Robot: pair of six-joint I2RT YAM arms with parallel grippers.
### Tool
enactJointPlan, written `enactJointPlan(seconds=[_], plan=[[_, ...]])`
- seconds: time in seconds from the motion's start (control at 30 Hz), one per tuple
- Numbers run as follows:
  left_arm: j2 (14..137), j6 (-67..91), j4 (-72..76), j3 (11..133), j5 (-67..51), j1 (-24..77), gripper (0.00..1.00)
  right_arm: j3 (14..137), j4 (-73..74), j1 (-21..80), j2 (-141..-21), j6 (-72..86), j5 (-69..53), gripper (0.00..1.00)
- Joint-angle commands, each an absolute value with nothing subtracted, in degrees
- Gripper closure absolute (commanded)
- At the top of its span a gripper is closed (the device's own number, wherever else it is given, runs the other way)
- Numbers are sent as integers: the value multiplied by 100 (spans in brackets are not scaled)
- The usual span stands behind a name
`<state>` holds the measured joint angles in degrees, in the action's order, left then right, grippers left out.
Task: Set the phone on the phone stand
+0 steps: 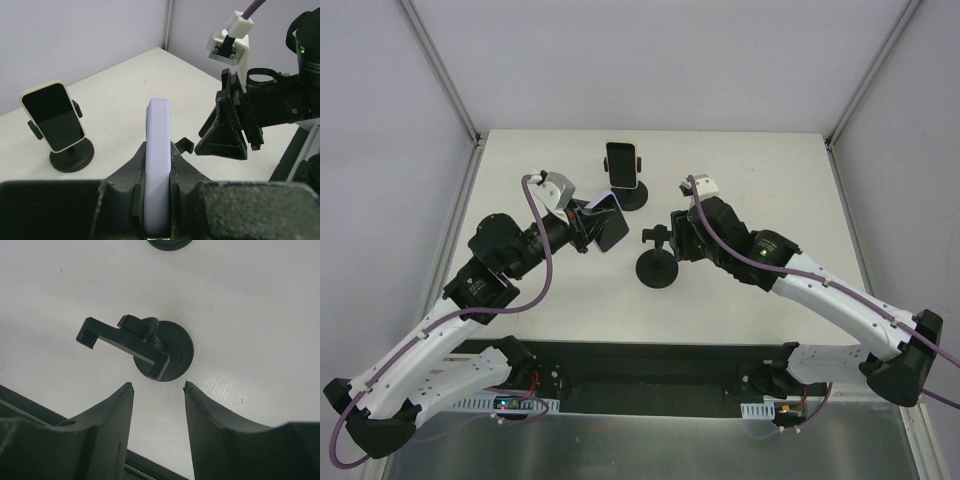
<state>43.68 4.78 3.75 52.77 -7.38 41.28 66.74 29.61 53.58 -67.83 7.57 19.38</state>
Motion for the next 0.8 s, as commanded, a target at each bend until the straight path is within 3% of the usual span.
enactJointPlan(seconds=[0.0, 0.2, 0.33, 0.67, 0.73, 0.77], plan=[[4342, 334, 888, 5388, -632, 4157, 100, 7066, 3129, 5405, -7005, 879, 2162, 55], [4456, 334, 861, 5440, -931, 4149, 100, 7014, 3006, 5414, -7207, 844, 2180, 58], [4500, 343, 844, 5458, -1010, 4149, 100, 6979, 2900, 5388, -7312, 826, 2154, 67], [4632, 237, 835, 5449, -1749, 4157, 100, 6935, 2646, 5326, -7444, 659, 2127, 69], [4658, 211, 835, 5449, -1845, 4157, 100, 6917, 2619, 5309, -7427, 624, 2127, 75], [4676, 211, 835, 5458, -1881, 4157, 100, 6917, 2619, 5291, -7427, 581, 2127, 84]])
